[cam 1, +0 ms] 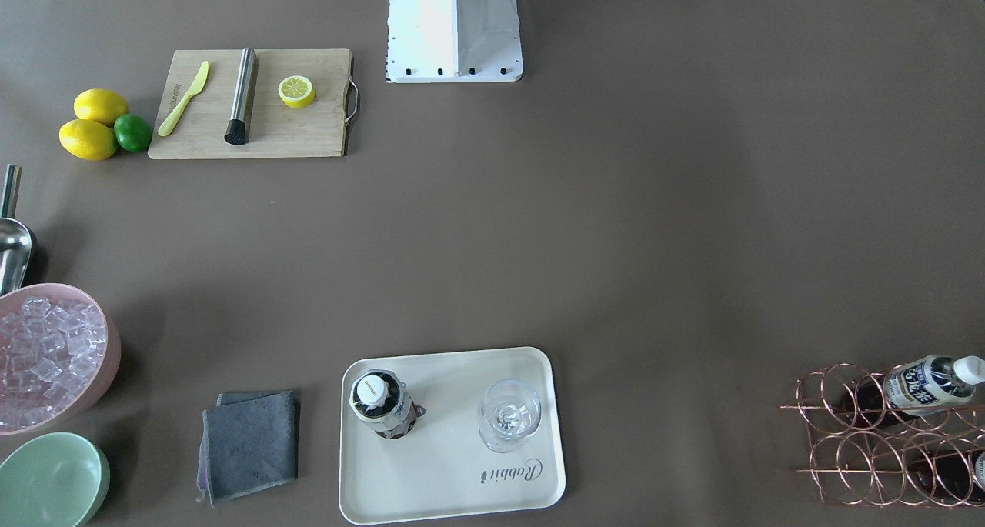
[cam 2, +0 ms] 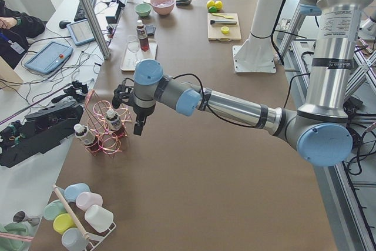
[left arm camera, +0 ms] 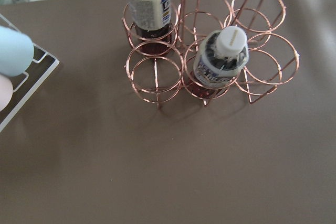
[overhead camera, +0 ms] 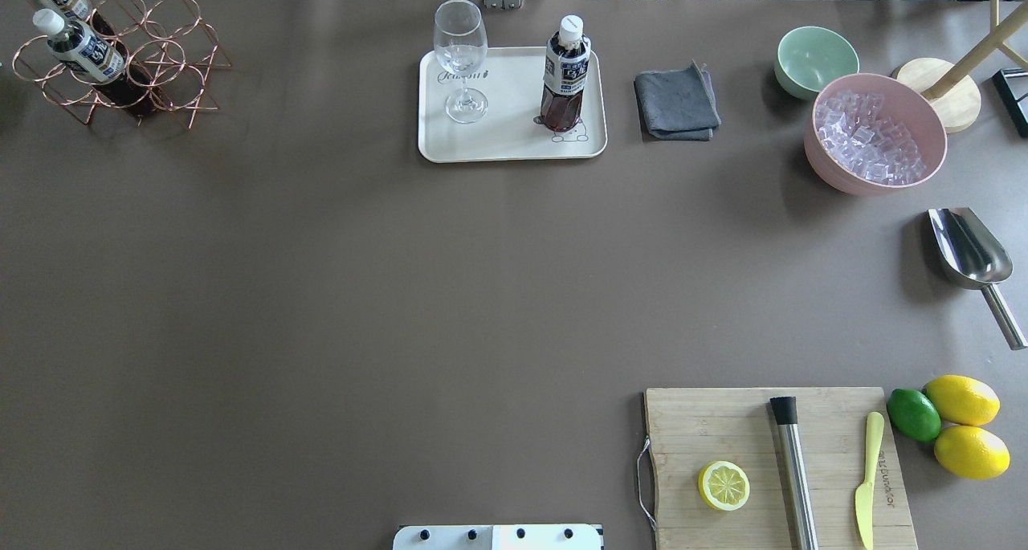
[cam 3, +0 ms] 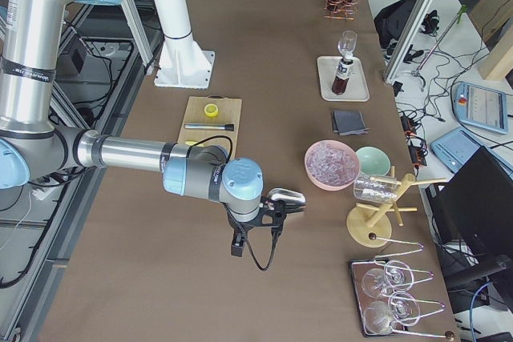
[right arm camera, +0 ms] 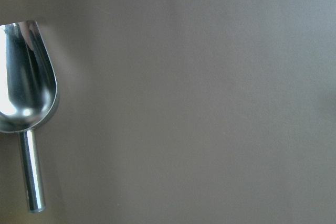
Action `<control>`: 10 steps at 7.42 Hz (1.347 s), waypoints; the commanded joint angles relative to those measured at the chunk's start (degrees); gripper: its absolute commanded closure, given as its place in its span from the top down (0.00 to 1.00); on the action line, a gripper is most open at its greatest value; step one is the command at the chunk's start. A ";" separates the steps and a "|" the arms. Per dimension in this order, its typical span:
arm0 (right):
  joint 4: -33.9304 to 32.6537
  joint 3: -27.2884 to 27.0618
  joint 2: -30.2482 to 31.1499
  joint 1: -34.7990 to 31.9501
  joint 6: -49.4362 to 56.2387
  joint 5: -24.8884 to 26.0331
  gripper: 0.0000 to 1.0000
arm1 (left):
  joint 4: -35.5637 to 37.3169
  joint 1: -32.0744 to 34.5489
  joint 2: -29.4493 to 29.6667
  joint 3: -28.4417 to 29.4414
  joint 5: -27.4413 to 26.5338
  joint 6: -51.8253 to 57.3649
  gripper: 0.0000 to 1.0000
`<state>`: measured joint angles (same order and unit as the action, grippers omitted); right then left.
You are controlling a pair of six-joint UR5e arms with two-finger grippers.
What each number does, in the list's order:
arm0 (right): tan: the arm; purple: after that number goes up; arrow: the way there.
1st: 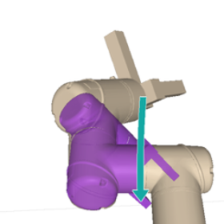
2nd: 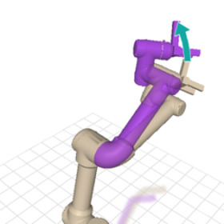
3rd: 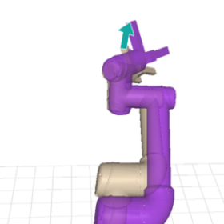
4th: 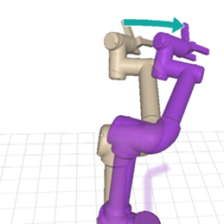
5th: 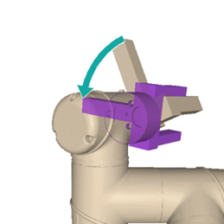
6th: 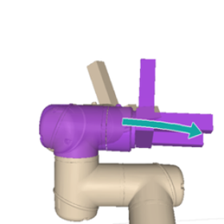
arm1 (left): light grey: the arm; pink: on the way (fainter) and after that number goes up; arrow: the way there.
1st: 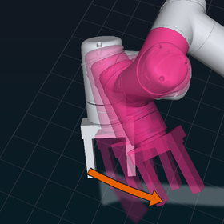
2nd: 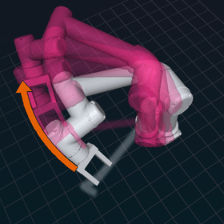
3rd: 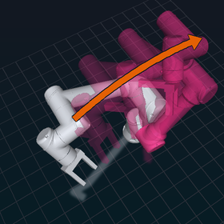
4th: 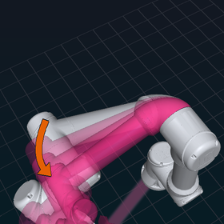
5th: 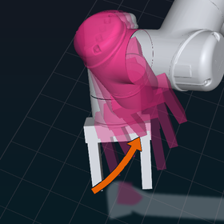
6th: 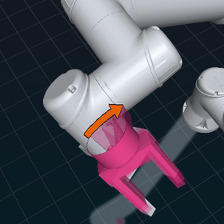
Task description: Take tea from basket to plate
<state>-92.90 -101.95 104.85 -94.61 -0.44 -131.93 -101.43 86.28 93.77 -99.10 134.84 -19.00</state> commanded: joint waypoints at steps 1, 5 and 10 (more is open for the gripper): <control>0.00 0.00 -0.17 -0.05 0.00 0.09 1.00 | 0.53 4.65 -0.95 6.19 1.12 -2.79 0.98; -0.09 -0.17 -0.17 -0.13 0.09 0.09 1.00 | -0.43 4.78 -5.08 8.93 4.82 -2.00 0.98; -0.35 -0.26 -0.26 0.04 0.17 0.09 1.00 | 0.18 4.60 -5.79 7.97 1.95 1.78 0.98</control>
<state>-93.12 -102.18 104.56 -94.65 -0.31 -131.83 -101.40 91.00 87.86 -90.29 139.32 -16.96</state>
